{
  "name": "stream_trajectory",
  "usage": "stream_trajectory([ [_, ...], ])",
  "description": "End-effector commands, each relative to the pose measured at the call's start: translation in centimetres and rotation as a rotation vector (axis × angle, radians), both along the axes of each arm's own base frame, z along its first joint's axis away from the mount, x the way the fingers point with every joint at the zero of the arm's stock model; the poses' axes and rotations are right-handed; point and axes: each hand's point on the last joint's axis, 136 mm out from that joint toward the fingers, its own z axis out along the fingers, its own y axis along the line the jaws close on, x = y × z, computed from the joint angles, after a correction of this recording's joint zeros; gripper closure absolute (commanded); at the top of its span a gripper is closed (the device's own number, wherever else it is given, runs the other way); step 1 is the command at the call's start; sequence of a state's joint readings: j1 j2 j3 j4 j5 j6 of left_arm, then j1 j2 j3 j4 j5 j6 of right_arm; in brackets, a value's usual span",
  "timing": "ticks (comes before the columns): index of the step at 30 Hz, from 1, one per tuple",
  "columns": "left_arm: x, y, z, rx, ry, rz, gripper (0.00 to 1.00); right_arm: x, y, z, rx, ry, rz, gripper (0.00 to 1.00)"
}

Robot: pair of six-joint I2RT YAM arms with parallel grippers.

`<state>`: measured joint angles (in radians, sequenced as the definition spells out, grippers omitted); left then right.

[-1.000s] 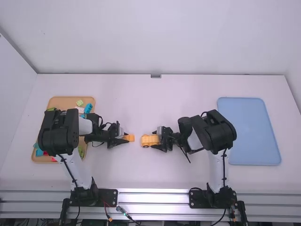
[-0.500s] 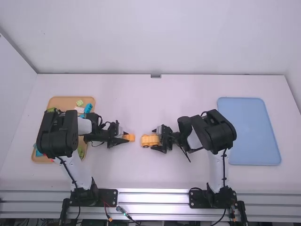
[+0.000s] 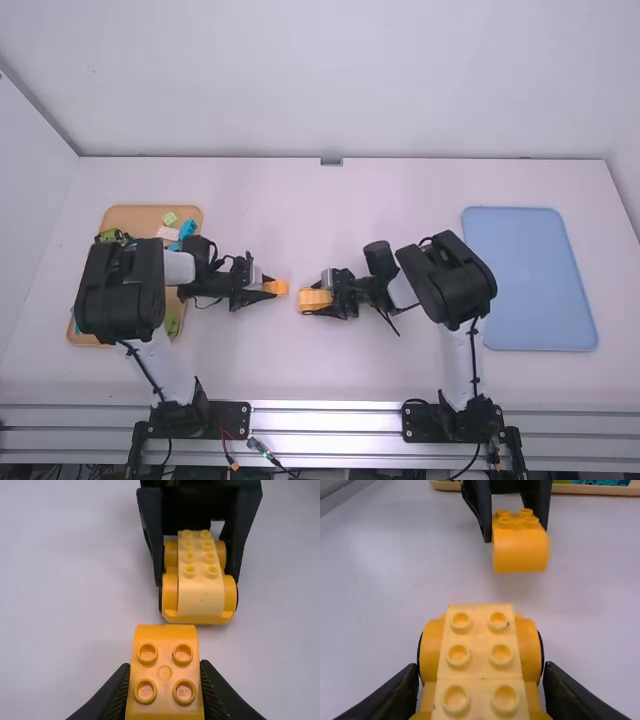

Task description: Assemble lego blocks to make yellow taxi

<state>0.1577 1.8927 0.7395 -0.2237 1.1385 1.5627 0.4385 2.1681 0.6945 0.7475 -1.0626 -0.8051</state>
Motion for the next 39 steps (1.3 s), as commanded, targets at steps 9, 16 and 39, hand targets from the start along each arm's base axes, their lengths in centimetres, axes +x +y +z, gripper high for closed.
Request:
stream_trajectory([
  [9,0.2,-2.1,3.4,-0.051,-0.017,-0.024,0.98,1.3,-0.6,-1.2,-0.055,-0.021,-0.112,0.45],
  [16,0.3,-5.3,3.0,-0.008,-0.026,-0.086,0.98,0.9,-1.0,-1.2,-0.048,-0.030,-0.122,0.38],
  [39,-0.3,-8.7,3.1,0.003,-0.032,-0.153,0.98,1.1,-3.1,-0.6,0.000,0.000,-0.130,0.27],
])
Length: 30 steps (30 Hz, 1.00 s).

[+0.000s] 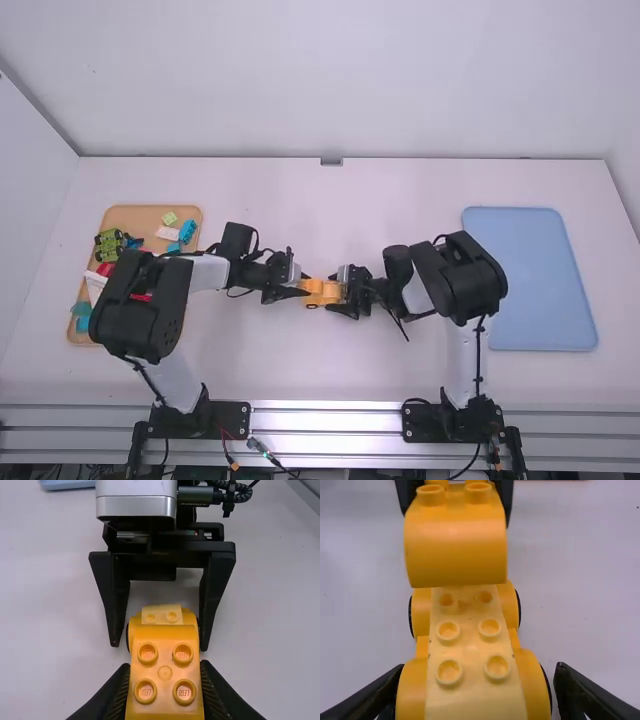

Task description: Assemble lego blocks to make yellow taxi

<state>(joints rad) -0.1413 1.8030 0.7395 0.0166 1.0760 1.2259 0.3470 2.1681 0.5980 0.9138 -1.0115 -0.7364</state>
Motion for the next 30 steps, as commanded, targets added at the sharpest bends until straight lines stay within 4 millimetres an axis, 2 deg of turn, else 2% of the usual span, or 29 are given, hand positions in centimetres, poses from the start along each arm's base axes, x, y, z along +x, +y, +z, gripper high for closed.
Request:
stream_trajectory([
  [1,-0.3,-0.5,0.9,-0.034,0.000,-0.020,0.98,-0.7,0.3,-0.2,0.009,0.012,0.028,0.27],
  [5,-0.5,-0.9,0.8,-0.048,0.001,-0.034,0.98,-0.9,0.6,-0.1,0.010,0.007,0.035,0.33],
  [9,0.0,-1.0,0.3,-0.055,0.047,-0.004,0.98,-0.7,0.6,-0.1,0.010,0.010,0.034,0.44],
  [11,0.3,-1.2,-0.1,-0.061,0.057,0.004,0.98,-0.9,0.7,-0.1,0.009,0.010,0.038,0.46],
  [24,0.1,-1.3,-0.2,-0.072,0.132,0.025,0.98,-0.6,0.5,-0.2,0.004,0.010,0.027,0.47],
  [30,-0.6,-2.2,-0.5,-0.059,0.134,-0.003,0.98,-0.8,0.6,-0.2,0.004,0.011,0.031,0.47],
])
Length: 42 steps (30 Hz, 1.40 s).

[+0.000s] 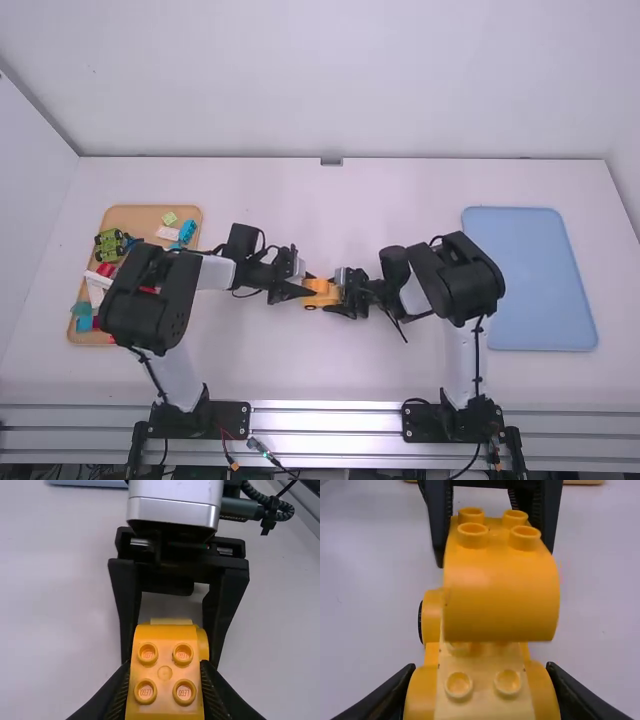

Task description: Assemble lego blocks to make yellow taxi

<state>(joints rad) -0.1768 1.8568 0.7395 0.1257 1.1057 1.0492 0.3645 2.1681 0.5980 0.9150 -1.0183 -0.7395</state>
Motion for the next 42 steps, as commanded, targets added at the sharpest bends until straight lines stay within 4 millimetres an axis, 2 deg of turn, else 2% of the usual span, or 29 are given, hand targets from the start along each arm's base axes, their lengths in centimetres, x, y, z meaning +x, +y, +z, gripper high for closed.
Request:
stream_trajectory([
  [1,-0.8,-0.9,-0.3,0.000,0.021,-0.030,0.98,-0.2,0.1,-0.3,0.000,0.013,0.008,0.47],
  [5,-0.9,-1.4,-1.3,0.066,0.010,-0.028,0.98,-0.2,0.1,-0.3,0.000,0.013,0.007,0.47],
  [10,-0.8,-1.3,-1.5,0.074,-0.002,-0.022,0.98,-0.2,0.1,-0.3,0.000,0.015,0.007,0.47],
  [17,-0.3,-0.8,-2.2,0.099,-0.020,0.024,0.98,-0.3,0.1,-0.3,0.000,0.014,0.007,0.47],
  [25,-1.1,-0.5,-3.0,0.094,-0.018,0.050,0.98,-0.2,0.0,-0.3,0.000,0.021,0.002,0.47],
  [35,-0.3,0.4,-4.3,0.170,-0.003,0.128,0.98,-0.1,-0.1,-0.3,0.000,0.022,-0.004,0.47],
  [42,-0.4,1.0,-5.1,0.220,0.015,0.146,0.98,0.1,-0.1,-0.3,0.000,0.030,-0.008,0.47],
])
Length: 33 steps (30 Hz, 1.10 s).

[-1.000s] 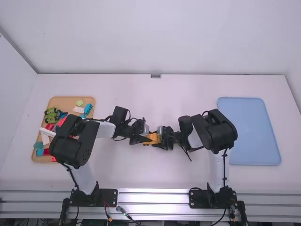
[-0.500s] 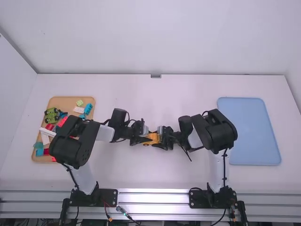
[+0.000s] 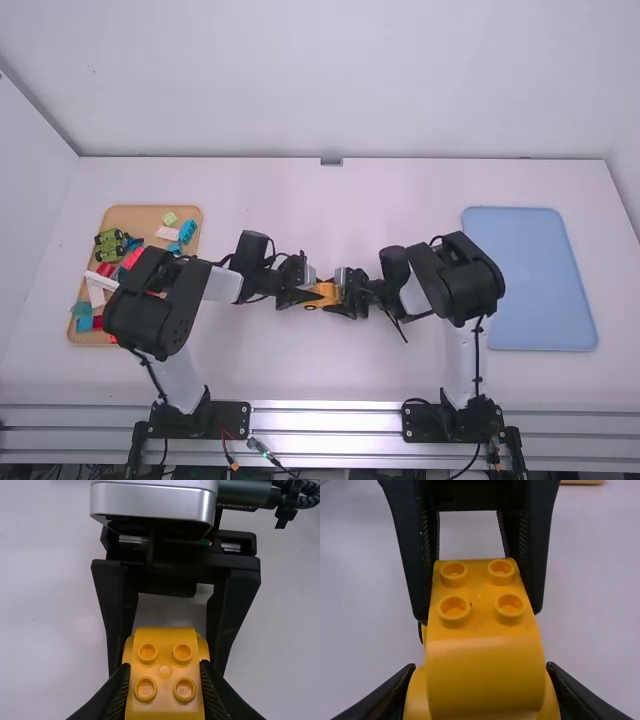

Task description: Assemble lego blocks to make yellow taxi

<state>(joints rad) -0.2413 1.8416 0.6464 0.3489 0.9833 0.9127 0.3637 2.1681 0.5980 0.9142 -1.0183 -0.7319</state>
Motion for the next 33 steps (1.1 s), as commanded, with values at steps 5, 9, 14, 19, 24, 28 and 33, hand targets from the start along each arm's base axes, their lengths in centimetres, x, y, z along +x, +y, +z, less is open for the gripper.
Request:
stream_trajectory([
  [5,-0.7,1.9,-3.7,0.152,0.063,0.068,0.98,0.2,0.0,-0.2,0.000,0.027,-0.010,0.47],
  [9,-0.6,2.3,-4.2,0.182,0.073,0.091,0.98,0.2,0.0,-0.2,0.000,0.026,-0.010,0.47],
  [14,-0.8,2.9,-4.9,0.219,0.096,0.114,0.98,0.2,-0.1,-0.2,0.000,0.027,-0.010,0.47],
  [19,-0.6,3.1,-5.1,0.237,0.113,0.133,0.98,0.2,-0.1,-0.2,0.000,0.027,-0.010,0.47],
  [24,-0.5,3.1,-5.0,0.233,0.132,0.149,0.98,0.2,-0.1,-0.2,0.000,0.026,-0.011,0.47],
  [28,-0.4,3.0,-4.7,0.230,0.123,0.149,0.98,0.5,-0.2,-0.5,-0.015,0.021,-0.028,0.47],
  [33,-0.1,3.0,-3.3,0.223,0.080,0.142,0.98,0.5,-0.2,-0.5,-0.014,0.020,-0.027,0.47],
])
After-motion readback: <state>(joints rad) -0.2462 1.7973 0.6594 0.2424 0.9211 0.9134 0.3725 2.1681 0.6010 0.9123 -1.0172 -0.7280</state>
